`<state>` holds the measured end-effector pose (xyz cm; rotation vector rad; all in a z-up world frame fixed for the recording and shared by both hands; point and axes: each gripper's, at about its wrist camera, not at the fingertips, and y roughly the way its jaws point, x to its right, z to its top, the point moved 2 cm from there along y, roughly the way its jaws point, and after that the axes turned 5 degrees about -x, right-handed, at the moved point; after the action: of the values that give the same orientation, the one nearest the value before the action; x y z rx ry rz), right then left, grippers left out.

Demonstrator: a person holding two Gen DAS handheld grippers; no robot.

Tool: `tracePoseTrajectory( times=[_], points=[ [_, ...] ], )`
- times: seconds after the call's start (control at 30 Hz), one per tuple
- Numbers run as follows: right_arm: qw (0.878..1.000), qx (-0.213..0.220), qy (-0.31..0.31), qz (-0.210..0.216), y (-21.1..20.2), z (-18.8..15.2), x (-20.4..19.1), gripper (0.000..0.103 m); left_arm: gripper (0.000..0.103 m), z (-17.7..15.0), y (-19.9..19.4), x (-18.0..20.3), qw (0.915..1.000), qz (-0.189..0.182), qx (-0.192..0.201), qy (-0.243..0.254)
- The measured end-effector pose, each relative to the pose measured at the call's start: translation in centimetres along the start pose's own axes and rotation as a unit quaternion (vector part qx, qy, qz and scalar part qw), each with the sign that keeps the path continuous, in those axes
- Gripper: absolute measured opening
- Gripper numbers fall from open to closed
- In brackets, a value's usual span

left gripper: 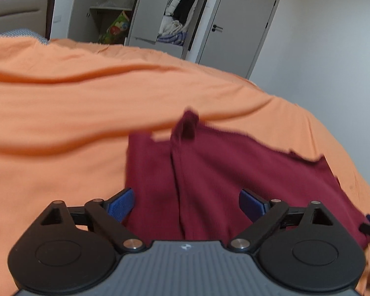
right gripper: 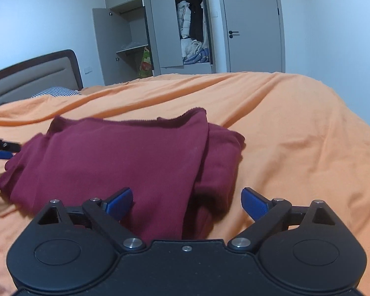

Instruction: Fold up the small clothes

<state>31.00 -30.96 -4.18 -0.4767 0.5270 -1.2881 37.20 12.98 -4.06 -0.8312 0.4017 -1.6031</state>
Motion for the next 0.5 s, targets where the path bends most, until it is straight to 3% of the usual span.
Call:
tracePoseTrajectory(
  times=[0.1, 0.17, 0.23, 0.3, 0.4, 0.43, 0.47, 0.5],
  points=[
    [1.000, 0.003, 0.013, 0.002, -0.8, -0.8, -0.3, 0.078, 0.077, -2.4, -1.1, 0.1, 0.9999, 0.002, -0.013, 0.003],
    [1.000, 0.003, 0.022, 0.008, -1.0, -1.1, -0.4, 0.059, 0.061, -3.2, -1.6, 0.0, 0.9997, 0.016, -0.016, -0.003],
    [1.000, 0.000, 0.022, 0.011, -1.0, -1.2, -0.8, 0.050, 0.048, -3.6, -2.1, -0.3, 0.9994, 0.001, -0.024, -0.026],
    [1.000, -0.001, 0.020, 0.008, -1.0, -1.3, -1.1, 0.045, 0.047, -3.8, -2.6, -0.1, 0.9990, -0.007, -0.018, -0.041],
    [1.000, 0.000, 0.022, 0.012, -1.0, -1.4, -1.4, 0.034, 0.047, -4.1, -2.3, 0.7, 0.9997, -0.004, -0.020, -0.012],
    [1.000, -0.001, 0.022, 0.012, -0.9, -1.4, -1.4, 0.023, 0.037, -4.1, -2.0, 0.8, 0.9996, -0.003, -0.028, -0.009],
    [1.000, 0.000, 0.021, 0.010, -1.0, -1.3, -1.5, 0.009, 0.006, -4.1, -1.6, 0.8, 0.9993, -0.005, -0.037, -0.009],
    [1.000, 0.002, 0.019, 0.004, -1.2, -1.2, -1.6, 0.009, 0.003, -4.0, -1.4, 0.9, 0.9991, 0.000, -0.042, -0.008]
  ],
)
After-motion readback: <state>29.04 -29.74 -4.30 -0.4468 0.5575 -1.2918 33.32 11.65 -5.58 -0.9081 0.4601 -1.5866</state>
